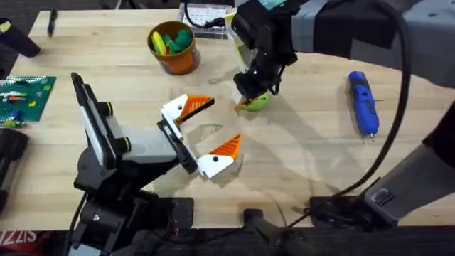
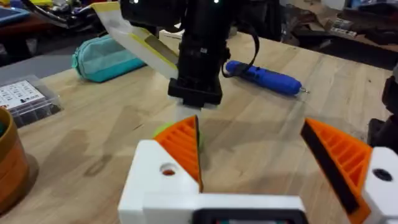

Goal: Pick up the gripper from the table and insert it into the empty holder that is missing its gripper. Then pick up a screw, insert it into the mounting hole, and use the screwdriver to tighten it. Finally, clean up the table by picking up the vegetable and placing it into the bucket.

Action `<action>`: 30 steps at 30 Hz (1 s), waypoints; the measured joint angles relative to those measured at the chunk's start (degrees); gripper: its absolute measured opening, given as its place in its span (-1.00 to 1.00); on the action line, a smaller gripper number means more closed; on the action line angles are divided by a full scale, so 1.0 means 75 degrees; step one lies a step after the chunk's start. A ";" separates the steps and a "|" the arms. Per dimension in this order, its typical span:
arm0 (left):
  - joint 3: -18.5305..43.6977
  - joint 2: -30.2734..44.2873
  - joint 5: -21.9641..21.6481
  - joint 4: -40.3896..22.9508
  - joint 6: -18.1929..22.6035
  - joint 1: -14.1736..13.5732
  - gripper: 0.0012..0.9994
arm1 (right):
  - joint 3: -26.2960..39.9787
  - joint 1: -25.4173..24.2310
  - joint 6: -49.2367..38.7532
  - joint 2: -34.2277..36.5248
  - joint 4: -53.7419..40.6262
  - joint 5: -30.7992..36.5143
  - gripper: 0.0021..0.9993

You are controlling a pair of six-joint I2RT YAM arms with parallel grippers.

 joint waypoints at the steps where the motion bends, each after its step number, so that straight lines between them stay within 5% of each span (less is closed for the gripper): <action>1: 0.0000 -0.0001 0.0000 0.0000 0.0000 0.0000 0.97 | 0.0000 0.0000 -0.0001 0.0000 0.0000 0.0000 -0.62; 11: 0.0000 -0.0003 0.0001 0.0000 0.0000 0.0002 0.97 | 0.0000 0.0000 0.0000 0.0087 -0.0007 0.0001 -0.70; 15: 0.0000 -0.0001 0.0001 0.0000 0.0000 0.0000 0.97 | 0.0003 -0.0001 0.0018 0.0087 0.0013 0.0003 -0.97; 23: 0.0000 -0.0003 0.0000 0.0000 0.0000 0.0000 0.97 | 0.0064 -0.0088 0.0020 0.0087 -0.0125 -0.0014 -0.99; 30: 0.0000 -0.0003 0.0000 0.0000 0.0000 0.0000 0.97 | 0.1185 -0.0643 0.0022 0.0005 -0.1173 -0.0025 -0.99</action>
